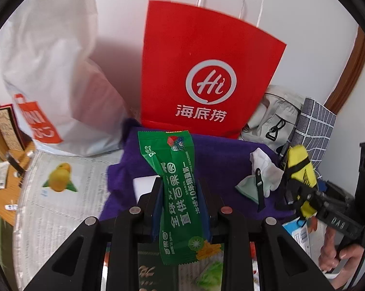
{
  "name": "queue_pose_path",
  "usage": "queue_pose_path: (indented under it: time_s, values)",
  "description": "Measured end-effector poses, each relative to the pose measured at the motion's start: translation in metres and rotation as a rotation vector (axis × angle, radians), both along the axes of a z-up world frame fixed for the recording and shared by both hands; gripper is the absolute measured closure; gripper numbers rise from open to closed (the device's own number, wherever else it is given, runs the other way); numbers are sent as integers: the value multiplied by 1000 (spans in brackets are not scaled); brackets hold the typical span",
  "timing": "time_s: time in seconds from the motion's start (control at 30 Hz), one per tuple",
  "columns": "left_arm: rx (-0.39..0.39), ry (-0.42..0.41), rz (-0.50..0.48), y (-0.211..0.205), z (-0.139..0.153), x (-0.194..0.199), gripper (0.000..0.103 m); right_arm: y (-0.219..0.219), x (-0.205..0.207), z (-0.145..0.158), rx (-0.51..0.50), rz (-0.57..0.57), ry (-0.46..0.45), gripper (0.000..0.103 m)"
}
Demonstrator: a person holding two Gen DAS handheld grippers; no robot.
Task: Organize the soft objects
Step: 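Lift the pouch and snack packet and carry both toward the purple towel, then lower the pouch and snack packet onto the towel and open both grippers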
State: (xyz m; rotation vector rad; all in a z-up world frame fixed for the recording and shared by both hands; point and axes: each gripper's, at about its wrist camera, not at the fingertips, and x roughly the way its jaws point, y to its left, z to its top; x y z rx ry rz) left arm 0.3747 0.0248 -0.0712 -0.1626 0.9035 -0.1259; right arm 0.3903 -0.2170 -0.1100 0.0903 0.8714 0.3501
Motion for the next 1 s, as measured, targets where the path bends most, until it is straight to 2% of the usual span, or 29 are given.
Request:
queue_pose_path:
  time_s: [0.13,0.2,0.33,0.53,0.67,0.83,1.0]
  values:
    - [-21,-26,-14,-4,-19,10,77,6,10,-22,-47,-4,31,38]
    - [-30,22,-29,-3,-33,21,77,7,15,-34,-53,-11,52,38]
    - [-73,59,-16,7,-49,32,77,8,24,-52,-44,-21,103,38]
    - [-100,83,-31,8,-63,37,77,21,29,-67,-95,9,135,38]
    - [-76,91,-61,-4,-68,39,77,24,32,-75,-108,8,150,38]
    - [-51,80,-71,-13,-72,41,77,29,33,-75,-170,-3,123,38]
    - [-35,97,-81,-24,-82,44,75,27,35,-77,-143,1,138,37]
